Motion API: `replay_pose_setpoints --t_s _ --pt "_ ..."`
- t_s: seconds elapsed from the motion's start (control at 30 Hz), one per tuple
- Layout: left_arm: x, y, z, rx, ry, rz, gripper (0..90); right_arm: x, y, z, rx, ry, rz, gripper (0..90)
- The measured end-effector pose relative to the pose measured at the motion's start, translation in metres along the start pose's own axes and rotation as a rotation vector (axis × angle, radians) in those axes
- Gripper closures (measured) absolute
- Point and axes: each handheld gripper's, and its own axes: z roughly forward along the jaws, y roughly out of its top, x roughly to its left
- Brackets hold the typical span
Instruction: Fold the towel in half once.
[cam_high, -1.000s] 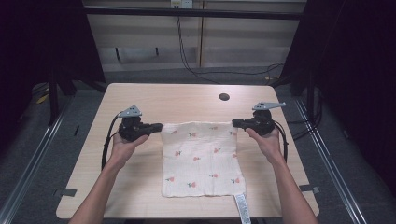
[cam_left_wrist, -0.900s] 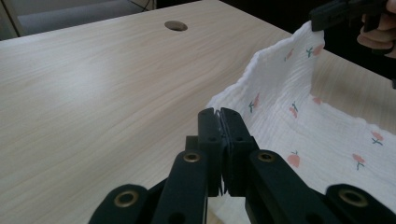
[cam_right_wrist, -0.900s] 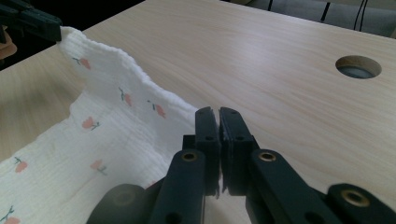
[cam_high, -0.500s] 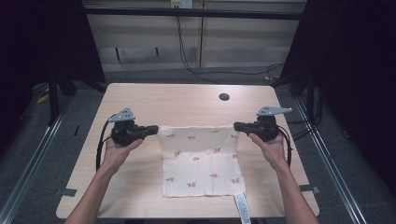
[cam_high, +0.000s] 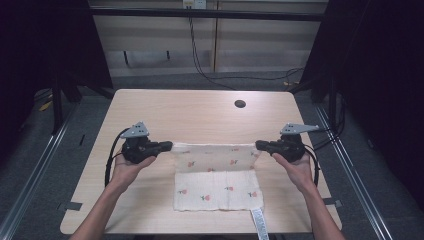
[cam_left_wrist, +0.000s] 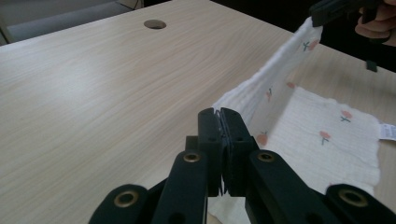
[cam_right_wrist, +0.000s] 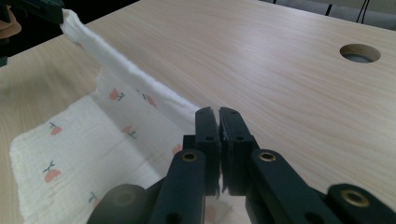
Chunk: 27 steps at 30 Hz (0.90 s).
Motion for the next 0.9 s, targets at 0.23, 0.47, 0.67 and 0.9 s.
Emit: replay_pose_setpoints --t_s 0.23,0.47,0.67,0.9 --pt "-0.012 -0.006 -0.006 0.006 -0.023 -0.001 88.2 0.014 0.001 -0.012 -0.006 0.018 -0.039 86.9" --pt "-0.023 -0.01 -0.012 0.013 -0.024 0.021 88.2 0.031 -0.002 -0.022 0.014 0.028 -0.08 86.9" --pt "-0.031 -0.017 -0.012 0.016 -0.041 0.047 88.2 0.034 -0.013 -0.024 0.011 0.033 -0.078 86.8" --pt "-0.044 -0.025 -0.022 0.02 -0.069 0.072 88.3 0.048 -0.026 -0.031 0.025 0.051 -0.094 86.8"
